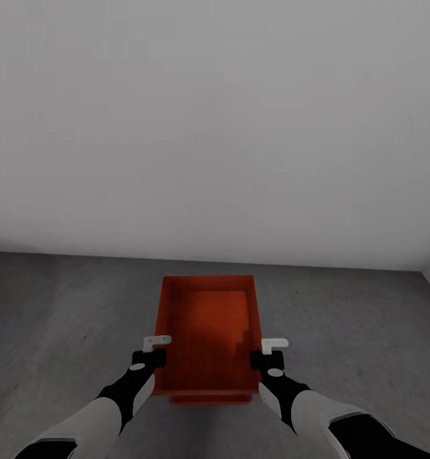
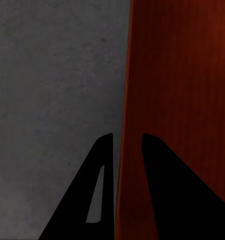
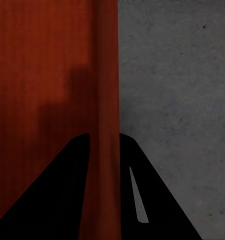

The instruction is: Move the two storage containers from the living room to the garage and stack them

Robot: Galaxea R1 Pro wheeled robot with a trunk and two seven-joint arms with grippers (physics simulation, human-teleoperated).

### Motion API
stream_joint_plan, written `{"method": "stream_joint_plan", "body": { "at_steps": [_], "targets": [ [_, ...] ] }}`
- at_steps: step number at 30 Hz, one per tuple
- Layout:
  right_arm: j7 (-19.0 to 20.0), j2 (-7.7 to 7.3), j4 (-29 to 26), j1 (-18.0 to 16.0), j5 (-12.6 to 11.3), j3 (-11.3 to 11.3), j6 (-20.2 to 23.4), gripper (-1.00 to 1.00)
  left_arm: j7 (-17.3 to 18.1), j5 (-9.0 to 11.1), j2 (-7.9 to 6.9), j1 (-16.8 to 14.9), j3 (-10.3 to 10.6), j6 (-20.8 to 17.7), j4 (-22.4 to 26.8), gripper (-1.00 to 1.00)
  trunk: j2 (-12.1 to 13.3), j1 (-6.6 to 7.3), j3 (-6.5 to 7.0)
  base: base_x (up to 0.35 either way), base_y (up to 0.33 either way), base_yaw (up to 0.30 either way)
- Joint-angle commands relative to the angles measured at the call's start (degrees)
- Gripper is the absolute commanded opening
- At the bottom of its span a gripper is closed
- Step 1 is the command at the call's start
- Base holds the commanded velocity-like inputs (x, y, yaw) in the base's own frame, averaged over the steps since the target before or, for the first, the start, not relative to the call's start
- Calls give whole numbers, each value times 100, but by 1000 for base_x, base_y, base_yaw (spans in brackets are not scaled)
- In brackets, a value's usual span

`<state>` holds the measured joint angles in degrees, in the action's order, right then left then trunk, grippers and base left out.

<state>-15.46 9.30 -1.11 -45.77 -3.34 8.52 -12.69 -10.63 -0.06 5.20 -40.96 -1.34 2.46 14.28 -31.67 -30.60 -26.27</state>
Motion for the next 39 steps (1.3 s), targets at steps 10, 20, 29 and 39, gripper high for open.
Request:
{"method": "stream_joint_plan", "body": {
  "at_steps": [10, 20, 29, 39],
  "targets": [
    [-1, -77, 22, -2, -123, -263, -23, -100, -44, -74, -195, -8, -174, 53, 22, -100, -7, -2, -7, 7, 0, 0],
    [-1, -75, 23, -2, -126, -263, -23, -100, -44, -75, -195, -7, -173, 53, 22, -100, -7, -2, -7, 0, 0, 0],
    [-1, -77, 23, -2, -131, -263, -23, -100, -44, -66, -195, -7, -174, 49, 14, -100, -7, -2, -7, 0, 0, 0],
    [-1, -67, 23, -2, -132, -263, -23, -100, -44, -66, -188, -7, -174, 45, 21, -100, -7, -2, -7, 0, 0, 0]
  ]
}}
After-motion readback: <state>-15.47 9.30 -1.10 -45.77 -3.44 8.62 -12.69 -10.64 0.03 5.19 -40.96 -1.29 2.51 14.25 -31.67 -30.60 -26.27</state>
